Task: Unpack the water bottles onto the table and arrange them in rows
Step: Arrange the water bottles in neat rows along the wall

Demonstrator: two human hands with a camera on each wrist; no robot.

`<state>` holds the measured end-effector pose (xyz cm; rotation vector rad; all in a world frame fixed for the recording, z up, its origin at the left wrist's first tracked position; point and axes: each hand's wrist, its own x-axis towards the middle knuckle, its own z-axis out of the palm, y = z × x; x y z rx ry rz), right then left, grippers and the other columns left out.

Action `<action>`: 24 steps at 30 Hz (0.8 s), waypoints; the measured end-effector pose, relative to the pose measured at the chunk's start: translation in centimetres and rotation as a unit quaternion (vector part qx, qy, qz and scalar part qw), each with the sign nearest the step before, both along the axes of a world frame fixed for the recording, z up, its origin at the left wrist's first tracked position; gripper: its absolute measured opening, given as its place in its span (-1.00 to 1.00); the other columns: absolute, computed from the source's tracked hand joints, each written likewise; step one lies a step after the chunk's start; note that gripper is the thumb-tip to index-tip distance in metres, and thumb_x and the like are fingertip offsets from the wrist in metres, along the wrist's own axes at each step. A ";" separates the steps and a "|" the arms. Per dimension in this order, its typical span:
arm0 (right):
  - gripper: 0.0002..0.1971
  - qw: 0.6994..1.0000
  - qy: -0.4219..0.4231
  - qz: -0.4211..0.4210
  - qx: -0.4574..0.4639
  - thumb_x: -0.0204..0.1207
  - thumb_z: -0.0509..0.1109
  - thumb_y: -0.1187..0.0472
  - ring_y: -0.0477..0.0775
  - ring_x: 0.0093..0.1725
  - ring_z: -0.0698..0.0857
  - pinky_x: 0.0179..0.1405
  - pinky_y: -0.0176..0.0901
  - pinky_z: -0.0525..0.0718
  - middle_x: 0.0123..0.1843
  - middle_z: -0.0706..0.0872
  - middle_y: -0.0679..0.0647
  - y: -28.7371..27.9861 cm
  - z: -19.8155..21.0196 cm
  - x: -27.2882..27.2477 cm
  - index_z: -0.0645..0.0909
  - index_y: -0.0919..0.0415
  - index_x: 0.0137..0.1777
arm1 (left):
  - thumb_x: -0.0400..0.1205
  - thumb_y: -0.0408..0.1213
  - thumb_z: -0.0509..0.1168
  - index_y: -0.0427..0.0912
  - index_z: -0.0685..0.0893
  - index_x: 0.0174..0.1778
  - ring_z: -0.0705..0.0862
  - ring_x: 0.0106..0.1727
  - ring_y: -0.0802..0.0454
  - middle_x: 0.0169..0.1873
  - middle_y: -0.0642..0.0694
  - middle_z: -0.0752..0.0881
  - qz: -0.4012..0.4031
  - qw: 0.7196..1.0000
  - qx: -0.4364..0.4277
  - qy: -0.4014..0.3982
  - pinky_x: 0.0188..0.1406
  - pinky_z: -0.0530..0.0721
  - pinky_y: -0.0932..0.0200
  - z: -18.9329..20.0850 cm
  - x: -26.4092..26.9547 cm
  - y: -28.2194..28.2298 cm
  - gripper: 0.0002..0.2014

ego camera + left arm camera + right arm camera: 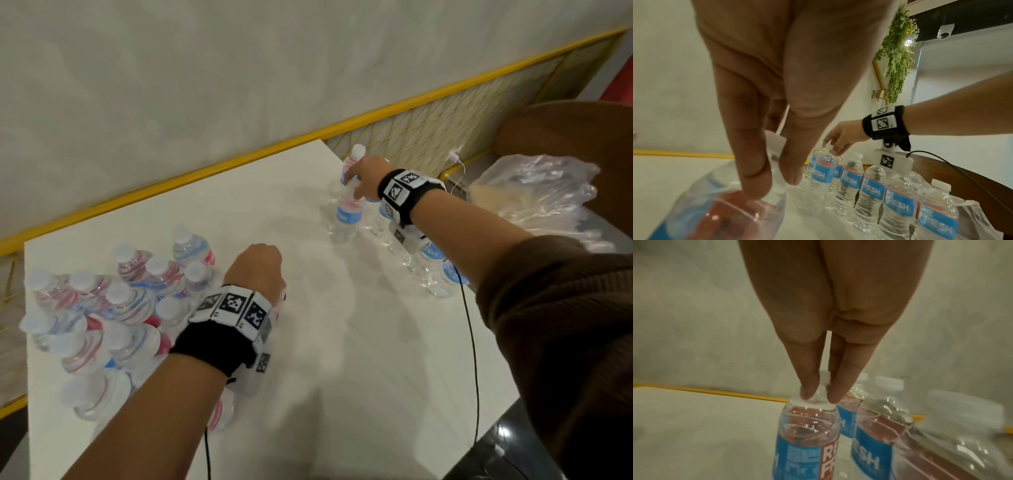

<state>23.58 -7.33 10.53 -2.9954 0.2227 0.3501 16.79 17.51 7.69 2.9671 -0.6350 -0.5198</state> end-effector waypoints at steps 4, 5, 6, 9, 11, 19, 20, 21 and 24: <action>-0.59 1.000 -0.014 -0.002 -0.015 0.47 0.42 0.37 0.24 0.30 0.58 0.18 -0.07 0.57 0.33 0.57 0.25 -0.6 -0.5 3.0 0.63 0.10 0.32 | 0.63 -0.25 0.29 -0.25 0.64 0.10 0.59 0.21 -0.10 0.15 -0.17 0.65 0.001 0.998 -0.056 -0.020 0.05 0.49 0.17 -0.8 0.0 -1.7 -0.81; -0.58 1.000 -0.014 0.000 -0.018 0.47 0.43 0.36 0.23 0.30 0.58 0.20 -0.06 0.58 0.33 0.58 0.24 -0.6 -0.6 3.5 0.62 0.09 0.32 | 0.63 -0.25 0.27 -0.26 0.63 0.08 0.59 0.18 -0.10 0.13 -0.17 0.65 0.008 0.997 -0.076 -0.021 -0.01 0.45 0.20 -1.0 0.0 -1.9 -0.81; -0.57 1.000 -0.012 0.001 -0.022 0.47 0.43 0.35 0.22 0.30 0.59 0.20 -0.05 0.58 0.33 0.60 0.22 -0.6 -0.7 4.1 0.61 0.09 0.34 | 0.64 -0.25 0.26 -0.27 0.62 0.07 0.59 0.17 -0.09 0.12 -0.18 0.65 0.015 0.995 -0.092 -0.019 -0.06 0.41 0.22 -1.1 0.0 -2.0 -0.82; -0.55 1.000 -0.008 0.000 -0.023 0.47 0.43 0.32 0.19 0.28 0.62 0.14 -0.08 0.60 0.34 0.61 0.17 -0.5 -0.8 5.2 0.59 0.08 0.37 | 0.62 -0.24 0.25 -0.28 0.64 0.06 0.59 0.14 -0.09 0.09 -0.18 0.66 0.034 0.990 -0.139 -0.013 -0.09 0.39 0.22 -1.4 0.0 -2.1 -0.79; -0.55 1.000 -0.015 0.004 -0.025 0.48 0.41 0.34 0.19 0.31 0.59 0.11 -0.12 0.57 0.35 0.60 0.18 -0.4 -0.9 5.9 0.58 0.10 0.38 | 0.59 -0.24 0.28 -0.28 0.66 0.04 0.59 0.11 -0.09 0.06 -0.17 0.67 0.047 0.985 -0.168 -0.006 -0.08 0.41 0.20 -1.2 0.0 -2.1 -0.79; -0.56 0.999 -0.028 0.007 -0.034 0.50 0.43 0.31 0.19 0.35 0.56 0.15 -0.11 0.56 0.36 0.60 0.19 0.1 -0.7 7.7 0.57 0.11 0.39 | 0.58 -0.24 0.29 -0.30 0.66 -0.03 0.60 0.00 -0.11 -0.03 -0.16 0.63 0.038 0.978 -0.204 -0.025 -0.11 0.44 0.19 -1.6 -0.6 -2.4 -0.81; -0.55 0.999 -0.029 0.007 -0.034 0.50 0.44 0.30 0.19 0.35 0.56 0.15 -0.11 0.56 0.36 0.60 0.19 0.1 -0.7 7.8 0.57 0.10 0.39 | 0.58 -0.25 0.29 -0.30 0.66 -0.04 0.60 -0.01 -0.11 -0.04 -0.16 0.62 0.034 0.978 -0.205 -0.027 -0.11 0.46 0.18 -1.6 -0.7 -2.4 -0.81; -0.55 0.999 -0.030 0.009 -0.035 0.49 0.44 0.30 0.19 0.35 0.56 0.14 -0.11 0.56 0.35 0.61 0.19 0.1 -0.8 7.9 0.57 0.10 0.39 | 0.58 -0.25 0.29 -0.30 0.66 -0.04 0.60 -0.02 -0.11 -0.06 -0.15 0.62 0.031 0.977 -0.208 -0.028 -0.10 0.48 0.16 -1.6 -0.7 -2.4 -0.82; -0.56 0.998 -0.032 0.017 -0.041 0.50 0.44 0.29 0.21 0.37 0.55 0.19 -0.10 0.55 0.37 0.59 0.20 0.1 -0.8 8.1 0.57 0.10 0.39 | 0.56 -0.27 0.29 -0.30 0.66 -0.08 0.55 -0.15 -0.06 -0.14 -0.10 0.57 0.030 0.976 -0.215 -0.035 -0.17 0.48 0.18 -1.8 -0.8 -2.5 -0.84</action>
